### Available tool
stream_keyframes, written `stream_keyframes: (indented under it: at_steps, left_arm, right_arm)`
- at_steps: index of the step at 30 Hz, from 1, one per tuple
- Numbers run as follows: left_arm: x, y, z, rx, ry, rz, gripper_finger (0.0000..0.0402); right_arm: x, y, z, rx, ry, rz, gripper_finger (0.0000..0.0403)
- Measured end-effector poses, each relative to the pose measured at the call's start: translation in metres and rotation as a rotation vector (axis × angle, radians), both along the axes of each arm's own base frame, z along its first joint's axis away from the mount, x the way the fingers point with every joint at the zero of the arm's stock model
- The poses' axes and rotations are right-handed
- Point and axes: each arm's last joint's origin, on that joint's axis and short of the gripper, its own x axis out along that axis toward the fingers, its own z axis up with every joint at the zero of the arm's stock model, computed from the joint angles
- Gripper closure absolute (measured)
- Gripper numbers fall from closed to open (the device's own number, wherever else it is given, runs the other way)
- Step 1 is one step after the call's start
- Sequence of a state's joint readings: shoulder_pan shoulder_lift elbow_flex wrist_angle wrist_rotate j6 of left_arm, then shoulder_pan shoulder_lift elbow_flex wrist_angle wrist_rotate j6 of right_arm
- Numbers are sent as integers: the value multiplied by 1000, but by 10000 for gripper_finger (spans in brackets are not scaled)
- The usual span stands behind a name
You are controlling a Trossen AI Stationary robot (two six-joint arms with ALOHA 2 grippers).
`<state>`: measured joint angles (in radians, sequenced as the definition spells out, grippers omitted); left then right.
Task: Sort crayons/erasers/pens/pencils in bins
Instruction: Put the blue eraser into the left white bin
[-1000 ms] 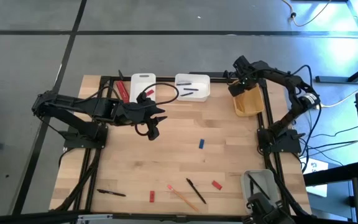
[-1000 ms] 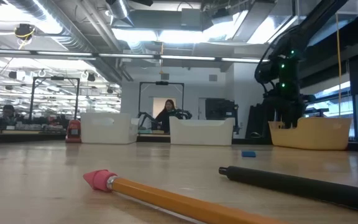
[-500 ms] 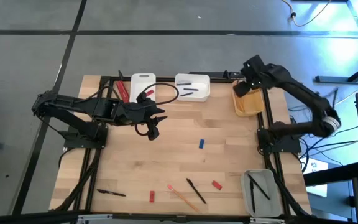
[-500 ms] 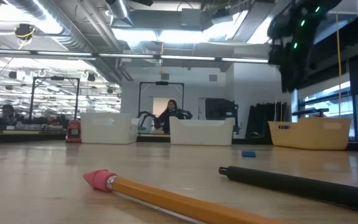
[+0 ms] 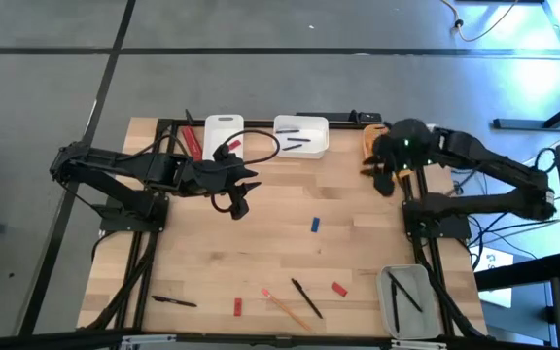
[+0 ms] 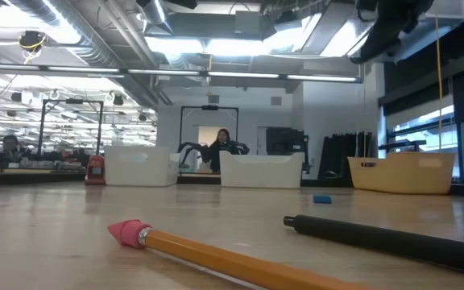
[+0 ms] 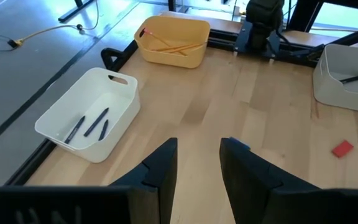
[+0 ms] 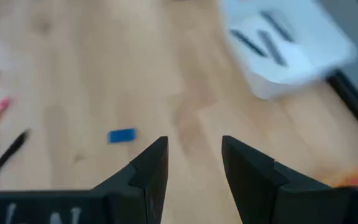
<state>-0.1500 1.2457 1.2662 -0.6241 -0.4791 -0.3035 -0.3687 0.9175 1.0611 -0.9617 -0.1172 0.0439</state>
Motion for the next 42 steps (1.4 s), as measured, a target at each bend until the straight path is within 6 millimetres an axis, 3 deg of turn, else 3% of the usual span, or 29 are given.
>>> stream_keyframes:
  at_steps: [9,18,32,42]
  left_arm:
    - [-3,-8,-5,-61,51,-74,289]
    - [-11,-31,-9,-123,92,-136,289]
    - [-19,-51,-13,-187,122,-154,289]
    - [-20,-51,-13,-185,122,-156,289]
  right_arm:
    - [37,51,-2,-79,-62,377,250]
    - [74,80,-30,-94,68,505,250]
    - [117,84,-62,-192,115,548,250]
    - [128,83,-72,-284,146,561,234]
